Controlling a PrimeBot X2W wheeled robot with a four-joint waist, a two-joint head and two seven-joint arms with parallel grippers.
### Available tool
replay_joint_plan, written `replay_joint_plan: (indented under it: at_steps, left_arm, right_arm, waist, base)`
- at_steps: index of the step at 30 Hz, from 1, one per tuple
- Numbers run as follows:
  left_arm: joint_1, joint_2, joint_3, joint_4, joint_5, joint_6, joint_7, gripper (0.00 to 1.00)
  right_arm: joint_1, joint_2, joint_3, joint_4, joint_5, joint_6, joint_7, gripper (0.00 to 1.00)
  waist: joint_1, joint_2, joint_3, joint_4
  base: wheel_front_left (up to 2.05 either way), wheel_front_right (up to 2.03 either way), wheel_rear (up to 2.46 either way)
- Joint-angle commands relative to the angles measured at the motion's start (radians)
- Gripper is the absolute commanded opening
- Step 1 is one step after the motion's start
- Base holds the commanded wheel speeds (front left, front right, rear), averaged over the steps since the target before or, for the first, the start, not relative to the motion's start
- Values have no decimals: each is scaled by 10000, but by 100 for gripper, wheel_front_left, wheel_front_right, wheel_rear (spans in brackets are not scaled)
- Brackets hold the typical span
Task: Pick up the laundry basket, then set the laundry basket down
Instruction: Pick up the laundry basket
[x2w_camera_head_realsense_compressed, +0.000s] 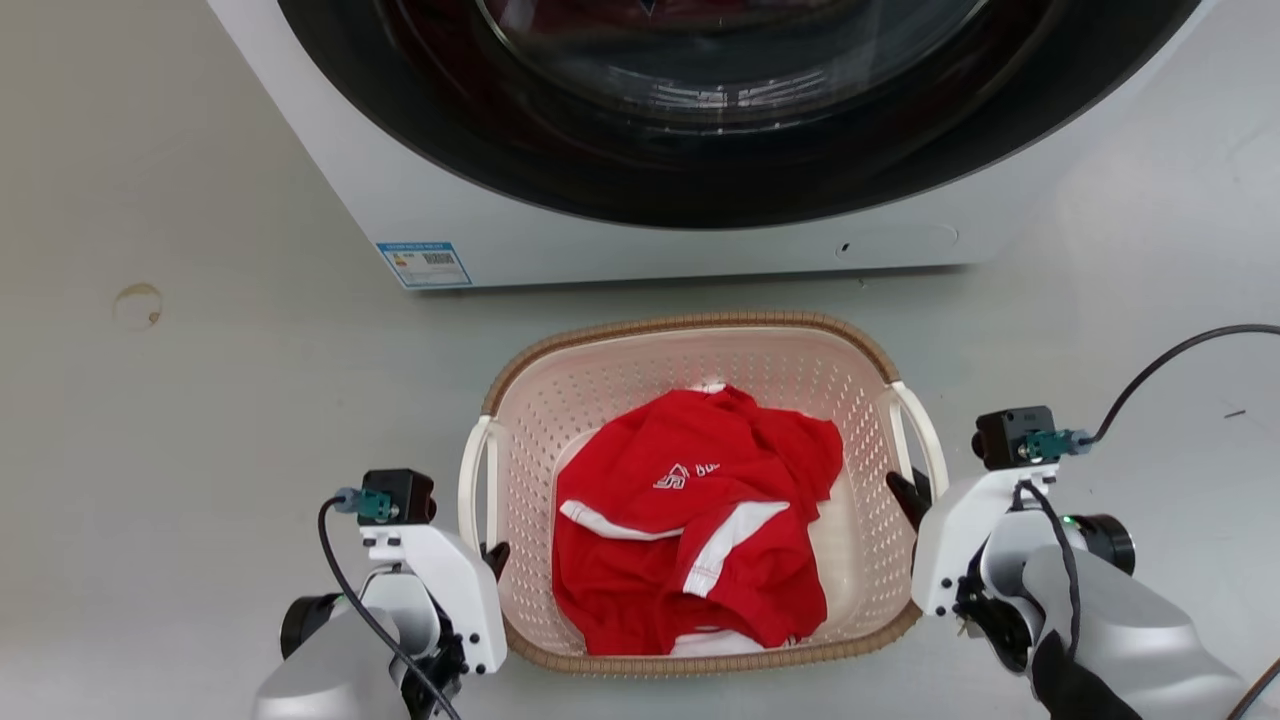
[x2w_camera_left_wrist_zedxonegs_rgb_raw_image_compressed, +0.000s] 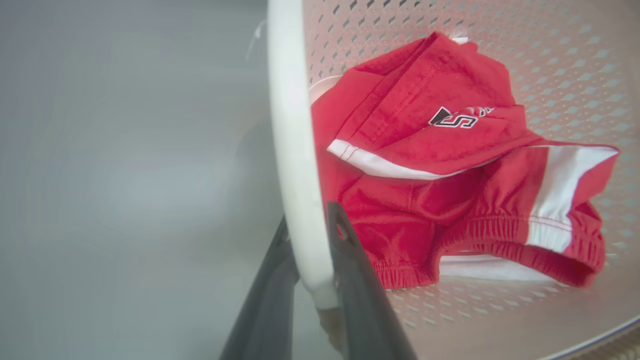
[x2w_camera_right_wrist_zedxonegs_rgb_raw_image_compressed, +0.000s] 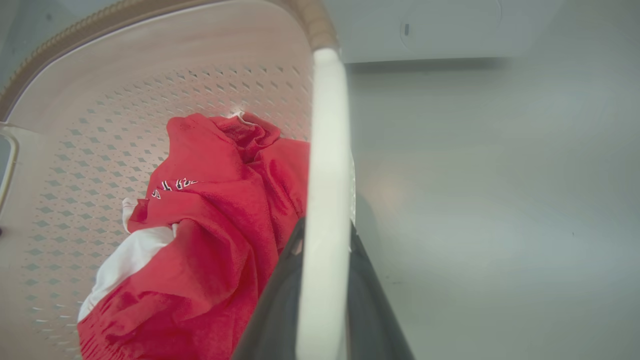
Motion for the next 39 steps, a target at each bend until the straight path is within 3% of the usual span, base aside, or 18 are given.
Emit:
replay_joint_plan:
  at_steps: [1,22,39]
  left_arm:
    - [273,1183,211,440,-70,152,15,0]
    - [1940,1570,-33,567,-602,151,1213,0]
    - [1975,1697,-196,552,-712,151,1402,0]
  right_arm:
    - [311,-670,126,136,154,44,28,0]
    - [1857,-670,1538,384,1935,44,308,0]
    - [1792,-670,1949,561,2461,44,287,0]
  waist:
    - [0,0,-586,-54]
    - [0,0,-3608,-38]
    - [0,0,-3680,137]
  base:
    - [0,0,0]
    - [0,0,0]
    - [0,0,0]
